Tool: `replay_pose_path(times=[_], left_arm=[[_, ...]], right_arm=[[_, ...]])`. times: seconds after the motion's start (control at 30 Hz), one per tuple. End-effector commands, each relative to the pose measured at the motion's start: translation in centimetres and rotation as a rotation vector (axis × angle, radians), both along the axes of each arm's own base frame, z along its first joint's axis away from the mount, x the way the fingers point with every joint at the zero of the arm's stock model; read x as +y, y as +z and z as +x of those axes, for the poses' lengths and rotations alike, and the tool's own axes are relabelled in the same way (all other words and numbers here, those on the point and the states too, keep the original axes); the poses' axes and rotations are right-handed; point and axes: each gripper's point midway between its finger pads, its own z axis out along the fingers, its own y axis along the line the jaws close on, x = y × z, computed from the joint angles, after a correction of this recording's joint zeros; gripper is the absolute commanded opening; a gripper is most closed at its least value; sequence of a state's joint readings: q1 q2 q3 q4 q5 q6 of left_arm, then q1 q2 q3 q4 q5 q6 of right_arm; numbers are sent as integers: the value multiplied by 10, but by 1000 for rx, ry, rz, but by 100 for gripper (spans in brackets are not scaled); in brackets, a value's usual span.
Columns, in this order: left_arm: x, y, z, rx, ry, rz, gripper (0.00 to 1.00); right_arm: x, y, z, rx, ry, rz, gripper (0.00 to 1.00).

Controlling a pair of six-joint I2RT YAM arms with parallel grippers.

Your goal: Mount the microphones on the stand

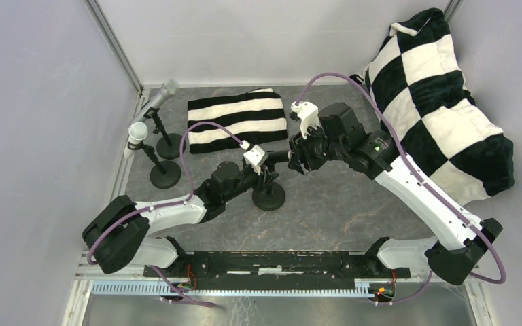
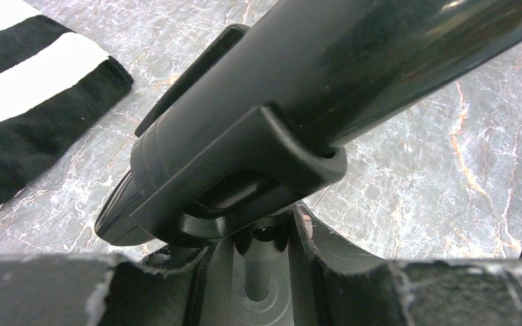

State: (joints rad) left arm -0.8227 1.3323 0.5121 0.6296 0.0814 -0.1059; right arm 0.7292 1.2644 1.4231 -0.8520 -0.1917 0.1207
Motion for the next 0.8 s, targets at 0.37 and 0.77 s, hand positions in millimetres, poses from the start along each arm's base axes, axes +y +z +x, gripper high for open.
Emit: replay_pose_path(times=[0.37,0.77], left_arm=[[-20,12,-2,-113,-73,66,2],[-27,5,-11,-121,-95,100,2]], right_arm=[[19,-42,-5,127,128,-73,0],[22,-65,-1,177,139,-127,0]])
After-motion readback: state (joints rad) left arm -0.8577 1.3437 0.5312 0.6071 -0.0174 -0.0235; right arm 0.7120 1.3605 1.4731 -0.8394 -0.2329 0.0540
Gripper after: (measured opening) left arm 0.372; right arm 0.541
